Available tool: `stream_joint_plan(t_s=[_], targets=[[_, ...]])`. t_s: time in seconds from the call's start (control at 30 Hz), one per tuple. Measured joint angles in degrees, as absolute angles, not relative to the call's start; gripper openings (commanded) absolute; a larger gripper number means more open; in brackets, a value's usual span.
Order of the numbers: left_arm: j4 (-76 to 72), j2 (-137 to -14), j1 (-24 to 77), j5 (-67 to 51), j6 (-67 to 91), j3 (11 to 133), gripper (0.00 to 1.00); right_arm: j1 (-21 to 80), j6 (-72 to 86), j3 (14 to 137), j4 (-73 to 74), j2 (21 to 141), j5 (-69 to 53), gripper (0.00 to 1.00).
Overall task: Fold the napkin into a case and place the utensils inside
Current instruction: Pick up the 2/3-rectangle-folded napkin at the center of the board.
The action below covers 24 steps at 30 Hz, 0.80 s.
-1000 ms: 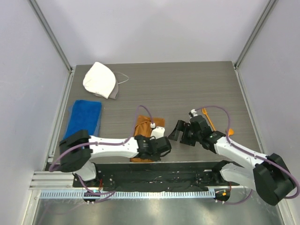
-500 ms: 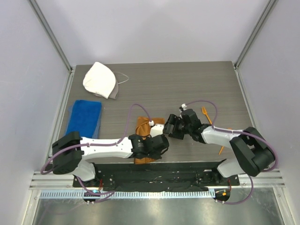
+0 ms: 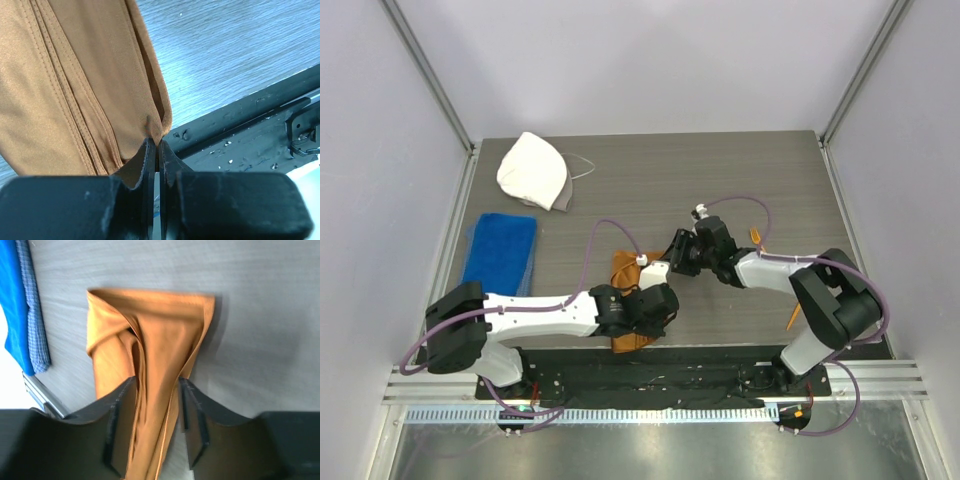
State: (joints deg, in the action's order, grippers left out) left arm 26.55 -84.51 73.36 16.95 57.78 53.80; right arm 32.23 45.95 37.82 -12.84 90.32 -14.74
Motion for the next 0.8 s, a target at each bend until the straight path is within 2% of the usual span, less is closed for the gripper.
stream_joint_plan(t_s=[0.17,0.33,0.43,0.63,0.8], targets=[[25.96,-84.51,73.23,16.47,57.52,53.82,0.06,31.62,44.29,41.32,-13.67,93.95,-14.94,0.43],[25.91,-84.51,72.93,16.45,56.73,54.06,0.06,31.29,42.83,41.89,-12.1,95.96,-14.44,0.62],[25.93,-84.51,72.6,16.4,56.6,54.06,0.06,31.31,41.85,41.82,-10.85,94.45,-13.45,0.67],[25.91,-84.51,71.94,15.57,56.6,54.06,0.06,31.31,41.5,39.77,-9.45,91.35,-13.15,0.66],[25.91,-84.51,71.85,14.98,56.6,54.08,0.06,31.27,42.17,39.22,-11.73,92.6,-14.5,0.61]])
